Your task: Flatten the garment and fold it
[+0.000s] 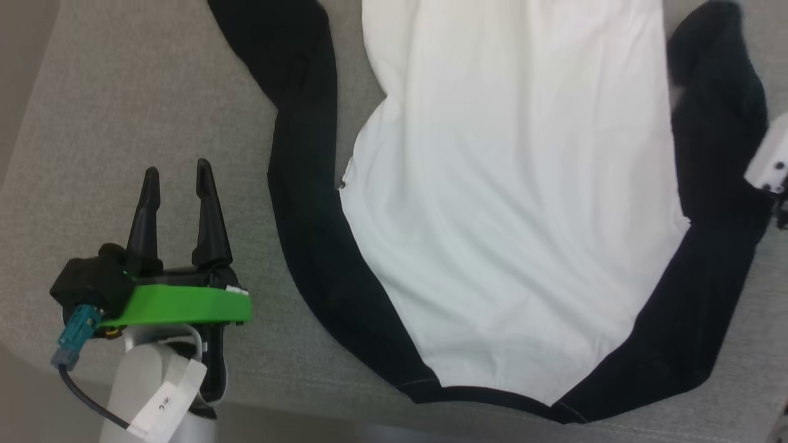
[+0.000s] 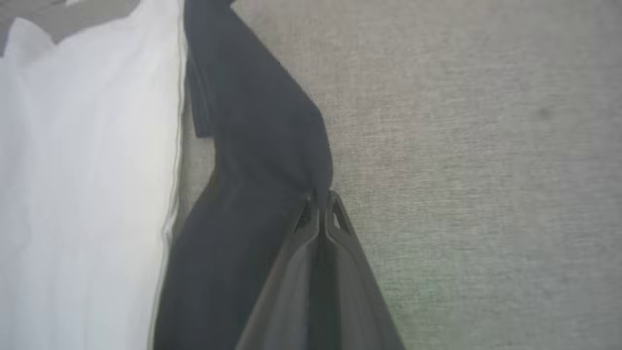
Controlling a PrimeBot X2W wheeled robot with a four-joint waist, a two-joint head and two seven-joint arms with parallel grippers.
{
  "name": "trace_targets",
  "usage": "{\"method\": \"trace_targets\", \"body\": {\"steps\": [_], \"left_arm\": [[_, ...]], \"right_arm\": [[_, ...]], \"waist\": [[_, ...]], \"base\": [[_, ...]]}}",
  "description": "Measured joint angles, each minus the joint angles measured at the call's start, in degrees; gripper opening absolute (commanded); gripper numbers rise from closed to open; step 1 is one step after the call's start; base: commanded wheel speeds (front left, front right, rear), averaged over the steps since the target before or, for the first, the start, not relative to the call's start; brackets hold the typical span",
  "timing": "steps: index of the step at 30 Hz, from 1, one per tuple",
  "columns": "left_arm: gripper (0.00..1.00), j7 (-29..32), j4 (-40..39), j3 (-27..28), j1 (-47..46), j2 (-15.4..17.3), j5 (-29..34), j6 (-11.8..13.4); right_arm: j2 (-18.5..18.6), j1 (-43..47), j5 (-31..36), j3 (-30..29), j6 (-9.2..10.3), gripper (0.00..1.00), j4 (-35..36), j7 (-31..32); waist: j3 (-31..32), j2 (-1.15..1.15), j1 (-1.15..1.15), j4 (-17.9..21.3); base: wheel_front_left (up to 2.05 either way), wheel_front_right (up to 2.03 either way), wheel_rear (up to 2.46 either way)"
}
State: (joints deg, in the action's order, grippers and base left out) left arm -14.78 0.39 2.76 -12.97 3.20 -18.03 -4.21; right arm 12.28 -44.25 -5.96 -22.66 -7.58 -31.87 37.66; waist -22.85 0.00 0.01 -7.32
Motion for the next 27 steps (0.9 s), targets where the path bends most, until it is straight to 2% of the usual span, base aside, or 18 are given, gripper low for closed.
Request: {"method": "trace_targets", "body": {"steps": [7, 13, 20, 23, 27], "left_arm": [[1.00, 0.00, 0.66, 1.51, 3.79, -0.10, -0.01, -0.27], [1.00, 0.00, 0.24, 2.14, 7.17, -0.13, -0.14, 0.11], [1.00, 0.00, -0.20, 2.13, 8.27, -0.15, -0.78, 0.24], [1.00, 0.00, -0.19, 1.90, 8.28, -0.16, -1.01, 0.30], [1.00, 0.00, -0.04, 1.47, 8.43, -0.16, -1.12, 0.34]], "right_arm": [[2.36, 7.00, -5.63, -1.71, 0.00, 0.00, 9.49, -2.38], [1.91, 14.17, -8.91, 1.81, 0.01, 0.00, 20.12, -1.81], [0.37, 17.89, -12.17, 13.34, 0.01, 0.00, 32.74, 0.41], [-1.41, 18.88, -15.01, 18.79, 0.01, 0.00, 34.64, 1.80], [-1.74, 19.92, -16.33, 26.20, 0.01, 0.00, 34.19, 2.40]], "waist": [[6.60, 0.00, -0.01, 1.60], [11.65, 0.00, -0.01, 3.37], [15.23, 0.00, -0.01, 4.55], [15.47, 0.00, -0.01, 3.96], [15.14, 0.00, -0.01, 2.62]], "base": [[0.00, 0.00, 0.00], [0.00, 0.00, 0.00], [0.00, 0.00, 0.00], [0.00, 0.00, 0.00], [0.00, 0.00, 0.00]]}}
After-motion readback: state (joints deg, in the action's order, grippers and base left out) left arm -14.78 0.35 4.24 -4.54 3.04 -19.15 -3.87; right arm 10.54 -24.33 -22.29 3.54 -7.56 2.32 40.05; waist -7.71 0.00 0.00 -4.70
